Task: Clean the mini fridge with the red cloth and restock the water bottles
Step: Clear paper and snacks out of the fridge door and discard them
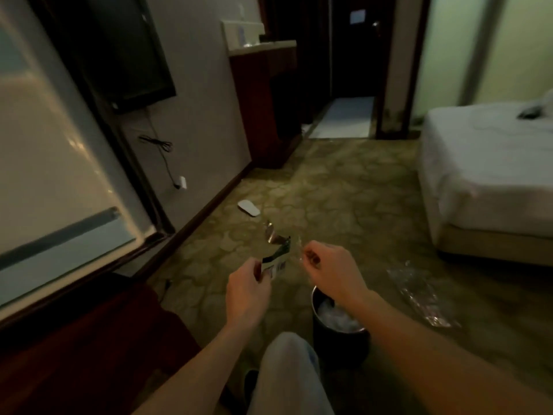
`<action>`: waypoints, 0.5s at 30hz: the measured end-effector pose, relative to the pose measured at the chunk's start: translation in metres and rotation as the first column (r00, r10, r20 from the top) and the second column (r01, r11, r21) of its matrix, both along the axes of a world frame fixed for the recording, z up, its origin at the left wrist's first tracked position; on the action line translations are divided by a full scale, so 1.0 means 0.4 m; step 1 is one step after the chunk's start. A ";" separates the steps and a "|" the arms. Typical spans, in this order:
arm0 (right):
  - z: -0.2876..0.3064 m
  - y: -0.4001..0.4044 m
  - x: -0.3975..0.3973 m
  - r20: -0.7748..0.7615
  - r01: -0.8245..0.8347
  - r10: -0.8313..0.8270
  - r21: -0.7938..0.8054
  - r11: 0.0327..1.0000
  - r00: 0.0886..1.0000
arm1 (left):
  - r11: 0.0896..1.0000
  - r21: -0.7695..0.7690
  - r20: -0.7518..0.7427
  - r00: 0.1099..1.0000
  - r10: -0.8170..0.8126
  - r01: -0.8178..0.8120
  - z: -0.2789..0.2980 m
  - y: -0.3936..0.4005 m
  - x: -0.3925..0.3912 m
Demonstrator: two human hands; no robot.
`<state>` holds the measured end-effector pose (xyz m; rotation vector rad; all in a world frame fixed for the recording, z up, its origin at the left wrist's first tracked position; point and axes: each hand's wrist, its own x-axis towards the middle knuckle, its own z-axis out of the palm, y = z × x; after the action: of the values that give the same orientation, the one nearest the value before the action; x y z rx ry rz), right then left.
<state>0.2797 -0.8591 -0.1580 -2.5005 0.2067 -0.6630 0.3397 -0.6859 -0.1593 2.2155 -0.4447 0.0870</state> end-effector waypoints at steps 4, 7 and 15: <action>-0.097 -0.093 0.002 -0.073 0.083 -0.083 -0.009 0.997 0.994 | 0.998 0.037 -0.073 0.996 -0.041 0.044 -0.084 -0.094 0.035; -0.173 -0.155 0.014 -0.147 0.131 -0.129 0.004 0.991 0.981 | 0.996 0.061 -0.116 0.992 -0.056 0.064 -0.153 -0.151 0.072; -0.358 -0.287 0.088 -0.314 0.183 -0.164 0.034 0.982 0.935 | 0.984 0.158 -0.208 0.977 -0.053 0.087 -0.354 -0.282 0.181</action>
<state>0.3150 -0.9741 -0.3011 -2.5332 0.5614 -0.3190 0.4122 -0.7988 -0.3010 2.3402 -0.4292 -0.2201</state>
